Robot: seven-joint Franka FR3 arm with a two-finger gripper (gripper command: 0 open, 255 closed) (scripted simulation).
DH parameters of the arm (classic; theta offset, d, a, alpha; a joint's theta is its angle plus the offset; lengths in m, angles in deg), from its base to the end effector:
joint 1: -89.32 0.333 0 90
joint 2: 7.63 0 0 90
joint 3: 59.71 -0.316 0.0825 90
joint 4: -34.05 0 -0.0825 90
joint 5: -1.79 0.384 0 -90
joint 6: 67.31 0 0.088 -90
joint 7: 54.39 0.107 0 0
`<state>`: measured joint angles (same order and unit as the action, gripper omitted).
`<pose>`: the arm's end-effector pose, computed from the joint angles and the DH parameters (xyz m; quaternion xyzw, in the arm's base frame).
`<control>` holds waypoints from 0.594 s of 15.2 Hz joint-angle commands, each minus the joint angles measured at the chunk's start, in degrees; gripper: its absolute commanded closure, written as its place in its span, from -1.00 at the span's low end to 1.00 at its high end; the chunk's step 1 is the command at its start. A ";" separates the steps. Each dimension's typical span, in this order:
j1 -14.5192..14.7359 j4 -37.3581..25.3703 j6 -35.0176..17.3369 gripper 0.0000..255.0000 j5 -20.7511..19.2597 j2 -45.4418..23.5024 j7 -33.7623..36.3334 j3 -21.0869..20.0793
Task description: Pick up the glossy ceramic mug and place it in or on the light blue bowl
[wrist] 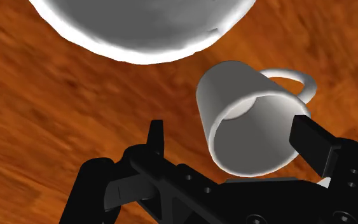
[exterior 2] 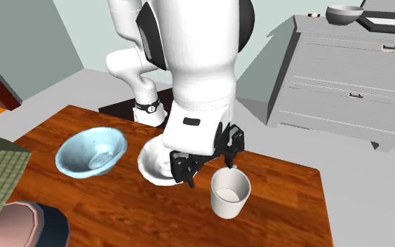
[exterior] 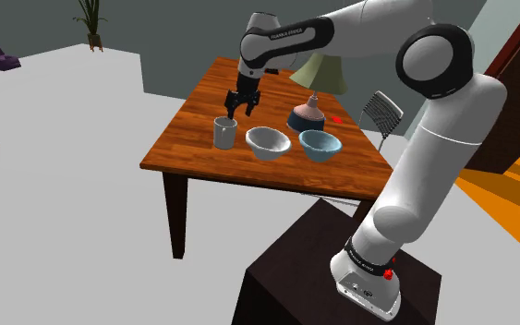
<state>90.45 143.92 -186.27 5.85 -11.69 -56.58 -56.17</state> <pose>0.5859 -0.0204 0.4633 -0.9984 0.0175 -0.0451 0.0278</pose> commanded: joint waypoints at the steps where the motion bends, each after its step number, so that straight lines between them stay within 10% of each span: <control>1: -0.21 -4.25 -0.35 -1.00 0.40 -4.94 -0.06 0.14; 9: -0.15 -2.29 -5.48 -1.00 0.83 -8.18 -0.28 -0.04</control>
<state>90.32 141.12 -190.94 6.62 -19.59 -56.77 -56.20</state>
